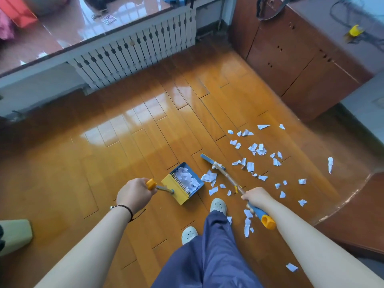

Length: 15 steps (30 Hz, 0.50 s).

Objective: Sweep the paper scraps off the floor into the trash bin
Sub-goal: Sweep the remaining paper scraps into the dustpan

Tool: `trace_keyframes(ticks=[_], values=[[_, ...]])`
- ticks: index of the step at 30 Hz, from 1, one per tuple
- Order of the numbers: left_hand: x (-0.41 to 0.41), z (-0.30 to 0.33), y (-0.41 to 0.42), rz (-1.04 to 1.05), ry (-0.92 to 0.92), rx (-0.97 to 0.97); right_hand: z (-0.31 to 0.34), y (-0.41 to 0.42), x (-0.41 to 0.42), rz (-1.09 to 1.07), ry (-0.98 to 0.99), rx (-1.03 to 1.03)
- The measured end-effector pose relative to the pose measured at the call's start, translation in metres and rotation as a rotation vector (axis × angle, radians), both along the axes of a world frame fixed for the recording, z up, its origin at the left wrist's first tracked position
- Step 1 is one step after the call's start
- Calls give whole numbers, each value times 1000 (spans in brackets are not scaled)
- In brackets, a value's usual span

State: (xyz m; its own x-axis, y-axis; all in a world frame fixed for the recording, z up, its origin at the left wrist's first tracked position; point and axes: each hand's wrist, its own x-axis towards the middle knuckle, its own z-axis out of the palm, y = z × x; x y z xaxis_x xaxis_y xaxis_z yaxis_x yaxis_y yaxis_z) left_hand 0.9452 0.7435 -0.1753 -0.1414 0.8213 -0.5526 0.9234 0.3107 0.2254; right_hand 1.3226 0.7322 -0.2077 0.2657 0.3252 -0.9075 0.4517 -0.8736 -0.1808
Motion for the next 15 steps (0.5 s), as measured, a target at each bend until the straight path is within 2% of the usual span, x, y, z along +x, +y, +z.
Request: trace_keyframes(ticks=[8,15], values=[[0,0,-8,-86,17,-3,-9,-6,0,-154,-25,37],[5,-9,-9,-138,65,-40,-36,-22,-35,-254,47,-33]])
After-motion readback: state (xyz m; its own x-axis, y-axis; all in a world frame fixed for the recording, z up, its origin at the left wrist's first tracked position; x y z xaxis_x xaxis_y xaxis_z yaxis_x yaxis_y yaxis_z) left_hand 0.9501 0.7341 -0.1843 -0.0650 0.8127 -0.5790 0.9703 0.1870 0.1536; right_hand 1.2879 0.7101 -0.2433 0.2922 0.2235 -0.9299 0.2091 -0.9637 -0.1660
